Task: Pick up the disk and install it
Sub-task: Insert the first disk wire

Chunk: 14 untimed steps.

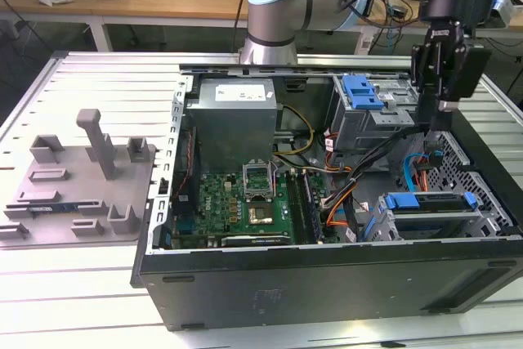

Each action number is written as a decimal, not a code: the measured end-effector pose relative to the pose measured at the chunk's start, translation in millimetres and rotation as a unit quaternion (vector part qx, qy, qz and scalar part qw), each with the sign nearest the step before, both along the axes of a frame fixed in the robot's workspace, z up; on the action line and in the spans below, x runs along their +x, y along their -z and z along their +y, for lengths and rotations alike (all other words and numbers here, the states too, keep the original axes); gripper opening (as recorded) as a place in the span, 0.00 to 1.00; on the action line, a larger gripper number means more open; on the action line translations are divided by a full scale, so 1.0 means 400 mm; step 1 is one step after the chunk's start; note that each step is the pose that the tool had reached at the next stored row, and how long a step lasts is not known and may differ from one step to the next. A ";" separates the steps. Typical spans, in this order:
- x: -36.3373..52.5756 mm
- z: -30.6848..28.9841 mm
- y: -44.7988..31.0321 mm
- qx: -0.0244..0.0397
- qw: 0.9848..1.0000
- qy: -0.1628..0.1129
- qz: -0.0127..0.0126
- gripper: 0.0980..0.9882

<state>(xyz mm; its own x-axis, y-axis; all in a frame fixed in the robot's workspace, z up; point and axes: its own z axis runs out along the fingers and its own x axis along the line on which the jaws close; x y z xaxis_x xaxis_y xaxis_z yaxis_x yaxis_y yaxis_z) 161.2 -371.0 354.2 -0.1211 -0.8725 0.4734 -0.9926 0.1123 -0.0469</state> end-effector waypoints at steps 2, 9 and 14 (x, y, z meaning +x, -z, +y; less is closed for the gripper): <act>0.000 0.001 0.012 -0.001 1.000 0.000 0.000 0.37; 0.008 0.001 0.024 -0.003 1.000 0.000 -0.001 0.35; 0.009 0.001 0.026 -0.010 1.000 0.000 -0.004 0.27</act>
